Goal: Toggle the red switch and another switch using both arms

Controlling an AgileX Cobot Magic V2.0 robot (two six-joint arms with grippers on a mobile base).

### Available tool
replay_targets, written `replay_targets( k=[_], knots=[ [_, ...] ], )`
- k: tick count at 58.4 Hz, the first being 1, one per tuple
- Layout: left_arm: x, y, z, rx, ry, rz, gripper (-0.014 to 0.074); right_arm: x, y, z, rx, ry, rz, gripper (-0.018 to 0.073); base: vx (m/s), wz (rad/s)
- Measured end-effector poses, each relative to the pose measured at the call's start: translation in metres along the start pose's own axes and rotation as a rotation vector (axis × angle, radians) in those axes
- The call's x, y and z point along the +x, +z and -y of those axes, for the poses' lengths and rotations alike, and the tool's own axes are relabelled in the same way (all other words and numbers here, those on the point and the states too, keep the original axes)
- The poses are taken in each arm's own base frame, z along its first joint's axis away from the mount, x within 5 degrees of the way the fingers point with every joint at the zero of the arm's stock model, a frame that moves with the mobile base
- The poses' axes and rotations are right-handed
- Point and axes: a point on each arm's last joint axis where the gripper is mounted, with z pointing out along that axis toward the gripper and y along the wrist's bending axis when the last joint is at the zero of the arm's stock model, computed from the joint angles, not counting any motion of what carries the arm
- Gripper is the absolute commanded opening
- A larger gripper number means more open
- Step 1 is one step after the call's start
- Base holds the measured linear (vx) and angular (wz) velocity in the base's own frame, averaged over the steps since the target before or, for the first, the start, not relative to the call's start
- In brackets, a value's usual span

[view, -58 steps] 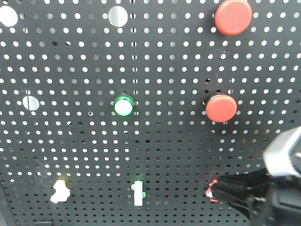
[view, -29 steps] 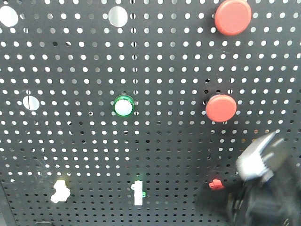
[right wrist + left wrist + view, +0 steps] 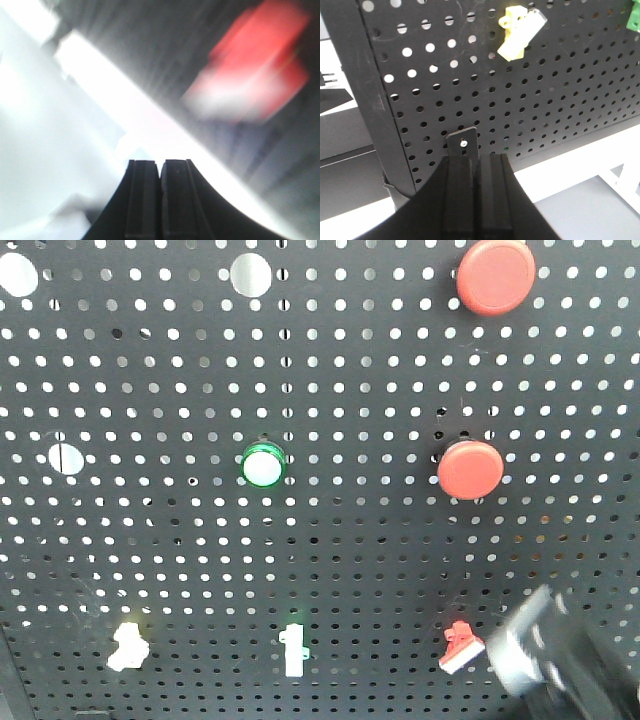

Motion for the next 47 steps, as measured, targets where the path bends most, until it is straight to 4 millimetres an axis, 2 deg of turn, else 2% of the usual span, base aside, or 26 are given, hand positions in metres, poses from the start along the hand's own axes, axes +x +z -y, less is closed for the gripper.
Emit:
replay_targets(
  k=[12, 23, 31, 39, 47],
  knots=[
    [0.0, 0.0, 0.0, 0.0, 0.0, 0.0, 0.0003, 0.041, -0.022, -0.017, 0.156, -0.026, 0.113, -0.0006, 0.0, 0.0],
    [0.0, 0.0, 0.0, 0.0, -0.003, 0.0, 0.0003, 0.08, -0.054, -0.036, 0.38, -0.082, 0.393, -0.0006, 0.0, 0.0],
    [-0.001, 0.0, 0.0, 0.0, -0.003, 0.009, 0.0003, 0.1, -0.073, -0.041, 0.557, -0.101, 0.619, -0.0006, 0.0, 0.0],
    [-0.005, 0.0, 0.0, -0.002, -0.003, 0.053, 0.0003, 0.11, -0.087, -0.038, 0.702, -0.085, 0.787, -0.0006, 0.0, 0.0],
    [-0.005, 0.0, 0.0, -0.002, -0.003, 0.06, 0.0003, 0.109, -0.091, -0.037, 0.738, -0.077, 0.828, -0.0006, 0.0, 0.0]
  ],
)
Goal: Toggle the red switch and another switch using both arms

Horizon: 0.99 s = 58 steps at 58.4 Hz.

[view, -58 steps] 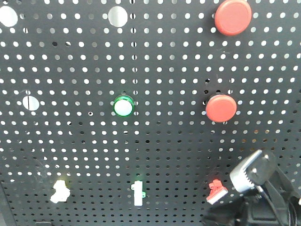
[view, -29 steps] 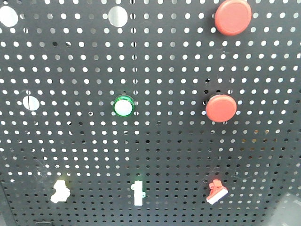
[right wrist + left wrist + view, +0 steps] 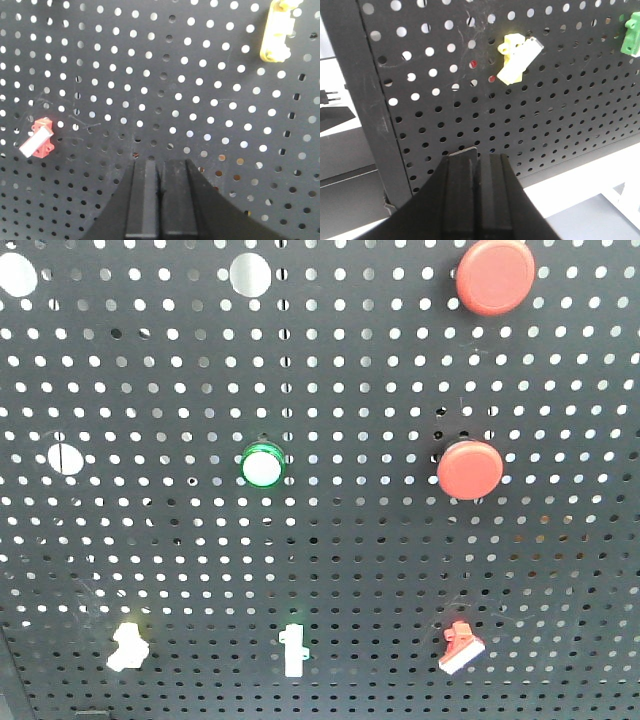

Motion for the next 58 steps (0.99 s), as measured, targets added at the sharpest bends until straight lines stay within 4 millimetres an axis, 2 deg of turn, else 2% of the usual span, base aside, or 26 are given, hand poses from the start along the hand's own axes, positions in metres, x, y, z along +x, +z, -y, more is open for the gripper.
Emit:
replay_targets(
  k=[28, 38, 58],
  knots=[
    [0.002, 0.0, 0.0, 0.0, 0.0, 0.005, 0.0003, 0.0, 0.0, 0.0, 0.002, 0.002, 0.001, -0.0006, 0.0, 0.0],
    [0.025, -0.007, -0.003, -0.037, -0.009, 0.002, 0.0003, 0.0, 0.0, 0.0, 0.002, 0.002, 0.002, -0.0006, 0.0, 0.0],
    [0.073, -0.037, -0.016, -0.31, -0.046, 0.15, 0.0003, 0.001, 0.0, 0.0, 0.003, 0.003, -0.001, -0.0006, 0.0, 0.0]
  ],
)
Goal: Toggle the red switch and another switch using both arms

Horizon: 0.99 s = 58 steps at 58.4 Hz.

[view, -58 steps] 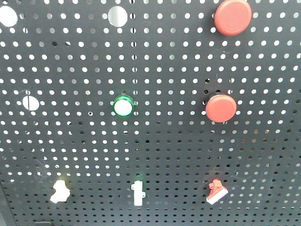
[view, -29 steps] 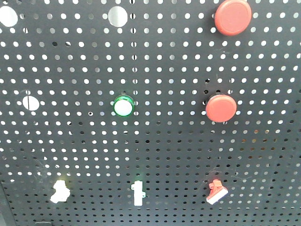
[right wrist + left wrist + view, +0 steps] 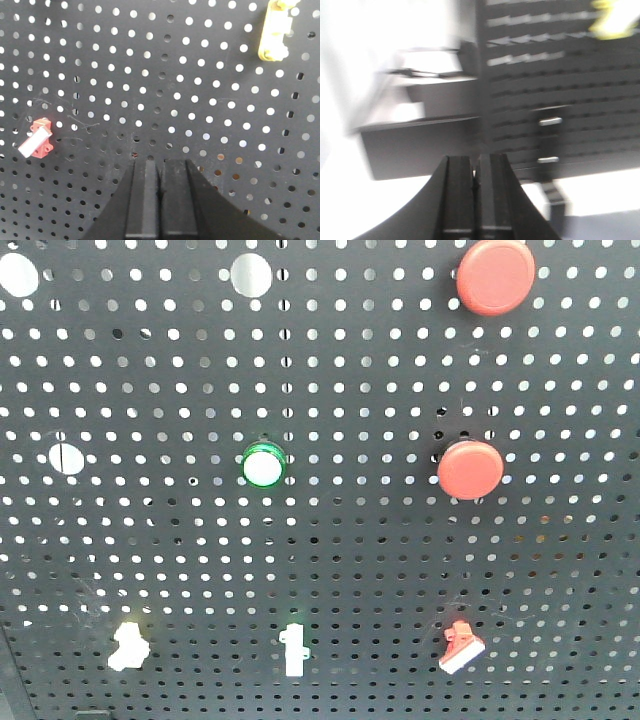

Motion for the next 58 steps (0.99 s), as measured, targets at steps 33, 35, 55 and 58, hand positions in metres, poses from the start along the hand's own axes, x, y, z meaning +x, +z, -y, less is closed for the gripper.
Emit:
replay_targets(
  k=[33, 35, 55, 58],
  knots=[
    [0.0031, -0.0047, -0.0015, -0.026, 0.022, -0.004, 0.0003, 0.0003, -0.0001, 0.0, 0.001, 0.002, 0.0, -0.0006, 0.0, 0.0],
    [0.0031, -0.0047, -0.0015, -0.026, 0.022, -0.004, 0.0003, 0.0003, -0.0001, 0.0, 0.001, 0.002, 0.0, -0.0006, 0.0, 0.0],
    [0.0032, -0.0047, -0.0016, -0.026, 0.024, -0.004, 0.0003, 0.0003, -0.0001, 0.0, 0.001, 0.002, 0.0, -0.0006, 0.0, 0.0],
    [0.0032, -0.0047, -0.0016, -0.026, 0.024, -0.004, 0.0003, 0.0003, -0.0001, 0.0, 0.001, 0.002, 0.0, -0.0006, 0.0, 0.0]
  ],
)
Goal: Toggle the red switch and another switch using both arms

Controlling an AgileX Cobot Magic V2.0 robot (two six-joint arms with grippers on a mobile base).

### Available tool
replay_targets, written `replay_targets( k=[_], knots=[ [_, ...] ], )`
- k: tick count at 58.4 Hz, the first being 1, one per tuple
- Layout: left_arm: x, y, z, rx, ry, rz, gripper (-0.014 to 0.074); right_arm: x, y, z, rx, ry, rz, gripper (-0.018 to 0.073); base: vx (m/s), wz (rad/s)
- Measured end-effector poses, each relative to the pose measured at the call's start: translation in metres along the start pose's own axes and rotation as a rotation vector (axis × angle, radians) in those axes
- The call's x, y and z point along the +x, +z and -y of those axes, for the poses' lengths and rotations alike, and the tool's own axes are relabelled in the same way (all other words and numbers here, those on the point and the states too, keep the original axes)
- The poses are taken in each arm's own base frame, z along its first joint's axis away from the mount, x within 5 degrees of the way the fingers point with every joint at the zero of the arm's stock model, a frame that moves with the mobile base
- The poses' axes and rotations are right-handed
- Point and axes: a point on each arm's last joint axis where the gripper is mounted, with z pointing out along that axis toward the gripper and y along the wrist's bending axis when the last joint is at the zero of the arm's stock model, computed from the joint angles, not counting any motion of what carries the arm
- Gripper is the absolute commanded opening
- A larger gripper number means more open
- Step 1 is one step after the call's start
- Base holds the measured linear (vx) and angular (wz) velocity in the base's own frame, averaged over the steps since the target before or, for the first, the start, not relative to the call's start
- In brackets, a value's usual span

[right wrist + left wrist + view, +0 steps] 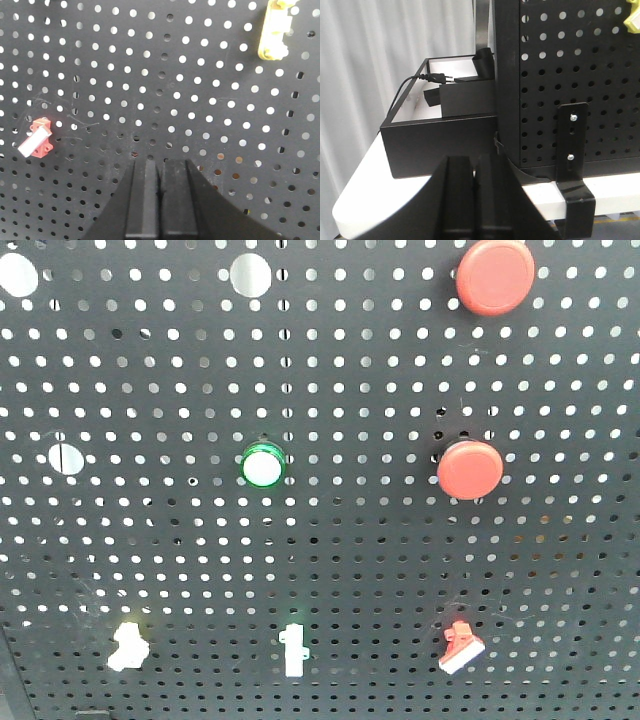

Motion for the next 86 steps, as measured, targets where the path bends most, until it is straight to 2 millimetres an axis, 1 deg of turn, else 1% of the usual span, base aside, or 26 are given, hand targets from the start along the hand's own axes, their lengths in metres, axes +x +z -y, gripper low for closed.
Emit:
replay_targets(
  k=[7, 12, 16, 17, 18, 21, 22, 23, 26, 28, 31, 37, 42, 86],
  knots=[
    [0.0, 0.0, 0.0, 0.0, 0.0, -0.001, 0.0003, 0.001, 0.0, 0.0, -0.001, -0.013, -0.001, -0.0006, 0.0, 0.0],
    [0.0, 0.0, 0.0, 0.0, 0.0, -0.001, 0.0003, 0.008, 0.0, -0.001, -0.001, -0.035, -0.024, -0.0006, 0.0, 0.0],
    [0.0, 0.0, 0.0, 0.0, 0.0, -0.004, 0.0003, 0.021, 0.0, -0.002, 0.01, -0.008, -0.076, -0.0006, 0.0, 0.0],
    [0.0, 0.0, 0.0, 0.0, 0.0, -0.004, 0.0003, 0.024, 0.0, -0.002, 0.021, 0.03, -0.092, -0.0006, 0.0, 0.0],
    [0.0, 0.0, 0.0, 0.0, 0.0, -0.005, 0.0003, 0.029, -0.001, -0.002, 0.026, 0.023, -0.109, -0.0006, 0.0, 0.0],
    [0.0, 0.0, 0.0, 0.0, 0.0, -0.005, 0.0003, 0.042, -0.003, -0.001, 0.068, 0.088, -0.15, -0.0006, 0.0, 0.0],
    [0.0, 0.0, 0.0, 0.0, 0.0, -0.005, 0.0003, 0.047, -0.004, -0.001, 0.077, 0.076, -0.164, -0.0006, 0.0, 0.0],
    [0.0, 0.0, 0.0, 0.0, 0.0, -0.005, 0.0003, 0.051, -0.005, -0.001, 0.096, 0.113, -0.172, -0.0006, 0.0, 0.0],
    [0.001, 0.0, 0.0, 0.0, 0.0, -0.006, 0.0003, 0.065, -0.01, -0.001, 0.133, 0.133, -0.196, -0.0006, 0.0, 0.0],
    [0.001, 0.0, 0.0, 0.0, 0.0, -0.006, 0.0003, 0.073, -0.013, -0.001, 0.157, 0.151, -0.201, -0.0006, 0.0, 0.0],
    [0.001, 0.0, 0.0, 0.0, 0.0, -0.006, 0.0003, 0.078, -0.018, -0.001, 0.181, 0.16, -0.191, -0.0006, 0.0, 0.0],
    [0.001, 0.0, 0.0, 0.0, -0.001, -0.006, 0.0003, 0.079, -0.024, -0.001, 0.196, 0.144, -0.175, -0.0006, 0.0, 0.0],
    [0.001, 0.0, 0.0, 0.0, -0.001, -0.006, 0.0003, 0.08, -0.025, -0.001, 0.194, 0.108, -0.181, -0.0006, 0.0, 0.0],
    [0.001, 0.0, 0.0, 0.0, -0.001, -0.008, 0.0003, 0.081, -0.026, -0.001, 0.191, 0.085, -0.196, -0.0006, 0.0, 0.0]
  ],
)
